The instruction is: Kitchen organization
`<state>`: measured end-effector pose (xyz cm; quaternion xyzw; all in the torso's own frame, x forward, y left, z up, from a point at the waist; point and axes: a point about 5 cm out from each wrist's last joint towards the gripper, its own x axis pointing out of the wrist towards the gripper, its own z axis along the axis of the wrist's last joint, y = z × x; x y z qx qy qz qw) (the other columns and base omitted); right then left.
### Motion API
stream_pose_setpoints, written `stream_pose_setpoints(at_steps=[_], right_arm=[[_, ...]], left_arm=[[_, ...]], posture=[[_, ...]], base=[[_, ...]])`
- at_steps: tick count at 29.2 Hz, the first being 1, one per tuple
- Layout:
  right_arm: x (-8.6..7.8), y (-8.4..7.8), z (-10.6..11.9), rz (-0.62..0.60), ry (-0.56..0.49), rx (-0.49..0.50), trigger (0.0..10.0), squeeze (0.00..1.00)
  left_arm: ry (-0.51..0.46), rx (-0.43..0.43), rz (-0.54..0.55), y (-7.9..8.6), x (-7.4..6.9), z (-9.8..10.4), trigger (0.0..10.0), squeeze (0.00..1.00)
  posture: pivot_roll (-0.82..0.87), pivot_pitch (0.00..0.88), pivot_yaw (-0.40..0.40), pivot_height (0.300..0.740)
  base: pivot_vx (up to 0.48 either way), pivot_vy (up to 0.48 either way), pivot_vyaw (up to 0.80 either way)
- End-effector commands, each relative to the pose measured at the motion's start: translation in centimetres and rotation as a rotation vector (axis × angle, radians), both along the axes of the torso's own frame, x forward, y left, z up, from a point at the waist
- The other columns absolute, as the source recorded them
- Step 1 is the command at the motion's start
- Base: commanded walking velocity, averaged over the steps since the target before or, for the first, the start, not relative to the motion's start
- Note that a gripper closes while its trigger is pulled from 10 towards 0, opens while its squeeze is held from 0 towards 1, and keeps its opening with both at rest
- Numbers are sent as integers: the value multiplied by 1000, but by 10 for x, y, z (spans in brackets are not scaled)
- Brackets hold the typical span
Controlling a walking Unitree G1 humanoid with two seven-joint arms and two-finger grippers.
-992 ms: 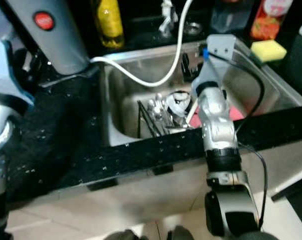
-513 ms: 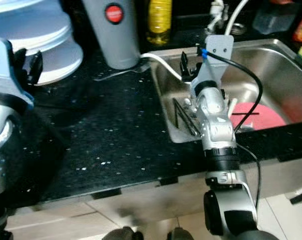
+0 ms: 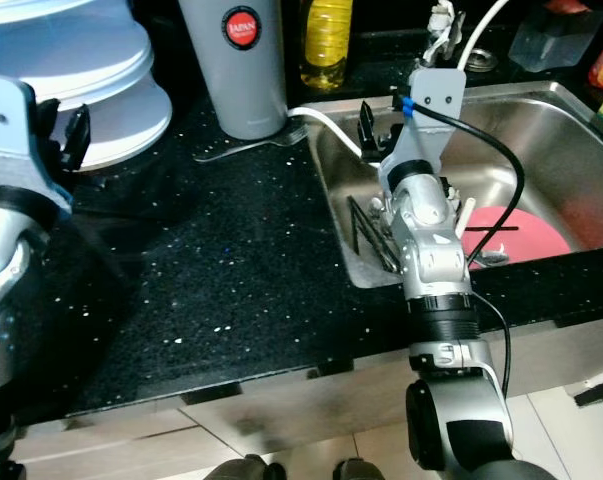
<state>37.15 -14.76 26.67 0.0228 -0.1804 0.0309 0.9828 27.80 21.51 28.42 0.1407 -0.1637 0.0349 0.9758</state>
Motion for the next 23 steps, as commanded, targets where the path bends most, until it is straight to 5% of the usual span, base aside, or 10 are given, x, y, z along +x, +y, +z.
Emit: stream_pose_setpoints(at_steps=[1,15,21,23], right_arm=[[0,-1,-1,-8,-2,-12,10000,0],[-1,-2,-2,-12,1,-12,10000,0],[-1,-3,-3,-11,2,-15,10000,0],[-1,-4,-3,-14,2,-20,10000,0]], left_arm=[[18,4,11,1,0,-4,10000,0],[69,-7,42,10,2,-7,10000,0],[262,7,145,41,2,-23,10000,0],[361,-109,194,62,-2,-30,10000,0]], posture=[[51,81,34,740],[51,87,36,740],[60,89,45,740],[61,91,48,740]], base=[[0,-424,0],[0,-30,0],[0,0,0],[0,0,0]])
